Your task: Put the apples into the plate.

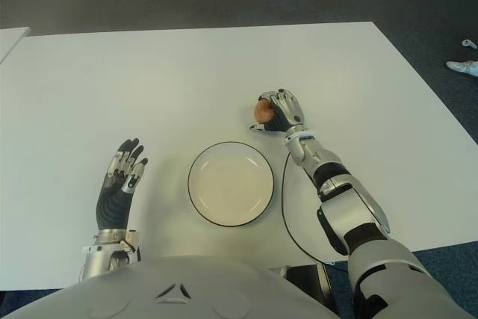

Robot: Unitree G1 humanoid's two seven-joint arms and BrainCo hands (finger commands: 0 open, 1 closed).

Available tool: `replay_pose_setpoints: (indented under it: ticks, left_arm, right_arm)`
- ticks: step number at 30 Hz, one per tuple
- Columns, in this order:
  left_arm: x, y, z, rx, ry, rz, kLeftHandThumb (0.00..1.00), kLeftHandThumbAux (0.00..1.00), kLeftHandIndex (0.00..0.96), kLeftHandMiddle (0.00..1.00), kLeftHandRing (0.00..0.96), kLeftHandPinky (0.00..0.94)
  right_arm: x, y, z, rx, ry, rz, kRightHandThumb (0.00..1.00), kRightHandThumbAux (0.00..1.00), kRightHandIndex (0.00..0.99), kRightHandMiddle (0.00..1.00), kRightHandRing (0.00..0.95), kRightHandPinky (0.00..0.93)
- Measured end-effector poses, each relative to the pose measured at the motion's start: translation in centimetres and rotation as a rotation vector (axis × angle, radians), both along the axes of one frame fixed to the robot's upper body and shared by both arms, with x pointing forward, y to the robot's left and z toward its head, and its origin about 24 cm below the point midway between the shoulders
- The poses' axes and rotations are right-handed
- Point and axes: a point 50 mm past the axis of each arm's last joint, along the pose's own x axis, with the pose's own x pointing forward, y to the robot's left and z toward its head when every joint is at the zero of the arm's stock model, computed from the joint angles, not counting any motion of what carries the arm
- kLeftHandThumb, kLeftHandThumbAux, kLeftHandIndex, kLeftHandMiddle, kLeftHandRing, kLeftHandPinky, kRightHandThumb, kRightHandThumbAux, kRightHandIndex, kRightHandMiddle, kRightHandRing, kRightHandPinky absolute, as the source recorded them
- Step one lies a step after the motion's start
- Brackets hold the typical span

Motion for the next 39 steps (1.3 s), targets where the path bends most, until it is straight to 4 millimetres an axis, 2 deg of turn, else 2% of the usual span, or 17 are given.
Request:
replay_pose_setpoints:
  ticks: [9,29,33,39]
  left_arm:
    - [-0.2,0.2,-0.2,-0.039,0.013,0.016,0.334,0.515,0.038,0.020,0.027,0.076]
    - [0.1,-0.3,0.0,-0.051,0.000,-0.002,0.333,0.510,0.038,0.023,0.031,0.070]
    - [0.2,-0.3,0.0,-0.052,-0.004,-0.004,0.327,0.510,0.039,0.022,0.029,0.066]
    - [0.4,-0.4,0.1,-0.052,-0.011,-0.008,0.316,0.519,0.036,0.020,0.028,0.067]
  right_arm:
    - [0.0,0.1,0.1,0.014,-0.002,0.005,0.716,0.713,0.439,0.914,0.871,0.864]
    - [0.0,0.1,0.6,0.072,0.005,0.021,0.718,0.713,0.439,0.902,0.873,0.850]
    - [-0.2,0.6,1.9,0.101,-0.045,0.077,0.719,0.713,0.439,0.891,0.868,0.847]
    - [-0.5,0.9,5.0,0.152,-0.143,0.147,0.721,0.712,0.440,0.877,0.866,0.848]
